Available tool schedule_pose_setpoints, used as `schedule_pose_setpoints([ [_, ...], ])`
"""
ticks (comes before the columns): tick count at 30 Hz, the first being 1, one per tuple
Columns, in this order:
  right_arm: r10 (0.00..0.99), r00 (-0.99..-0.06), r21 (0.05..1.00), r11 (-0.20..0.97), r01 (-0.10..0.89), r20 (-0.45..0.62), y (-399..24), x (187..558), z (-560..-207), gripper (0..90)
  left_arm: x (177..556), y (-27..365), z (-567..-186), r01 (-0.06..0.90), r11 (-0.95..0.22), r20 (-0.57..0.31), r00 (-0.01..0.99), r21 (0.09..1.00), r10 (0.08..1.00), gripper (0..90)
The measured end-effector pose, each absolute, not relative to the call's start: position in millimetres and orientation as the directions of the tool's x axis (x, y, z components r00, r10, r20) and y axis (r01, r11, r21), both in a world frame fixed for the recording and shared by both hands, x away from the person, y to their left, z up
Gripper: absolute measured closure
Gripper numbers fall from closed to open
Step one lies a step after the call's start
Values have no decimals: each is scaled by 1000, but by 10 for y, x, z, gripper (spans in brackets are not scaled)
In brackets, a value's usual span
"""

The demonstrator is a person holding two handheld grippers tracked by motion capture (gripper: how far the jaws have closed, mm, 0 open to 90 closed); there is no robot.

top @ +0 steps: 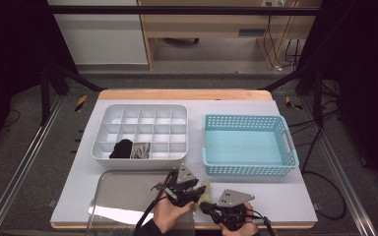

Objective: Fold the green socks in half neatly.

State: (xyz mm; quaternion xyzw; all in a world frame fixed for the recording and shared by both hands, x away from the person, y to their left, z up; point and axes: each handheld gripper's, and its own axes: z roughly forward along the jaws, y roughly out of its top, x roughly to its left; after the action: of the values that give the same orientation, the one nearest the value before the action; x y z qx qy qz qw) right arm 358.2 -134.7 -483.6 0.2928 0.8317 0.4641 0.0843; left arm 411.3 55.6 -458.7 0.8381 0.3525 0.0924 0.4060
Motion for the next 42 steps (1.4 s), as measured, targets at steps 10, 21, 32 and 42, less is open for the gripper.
schedule_pose_setpoints([
  [10,611,-788,802,433,411,75,-1540,3613,-4745,843,4042,677,-4669,546,-395,-179,724,739,666,605],
  [21,673,-724,855,280,437,150,-1671,3614,-4643,813,3926,680,-4714,541,-378,-182,720,751,670,580],
  [32,700,-697,801,323,504,156,-1635,3620,-4841,867,3955,664,-4774,537,-357,-181,710,765,680,445],
  [42,719,-674,798,302,522,169,-1668,3617,-4858,900,3949,577,-4782,511,-375,-177,742,773,646,390],
])
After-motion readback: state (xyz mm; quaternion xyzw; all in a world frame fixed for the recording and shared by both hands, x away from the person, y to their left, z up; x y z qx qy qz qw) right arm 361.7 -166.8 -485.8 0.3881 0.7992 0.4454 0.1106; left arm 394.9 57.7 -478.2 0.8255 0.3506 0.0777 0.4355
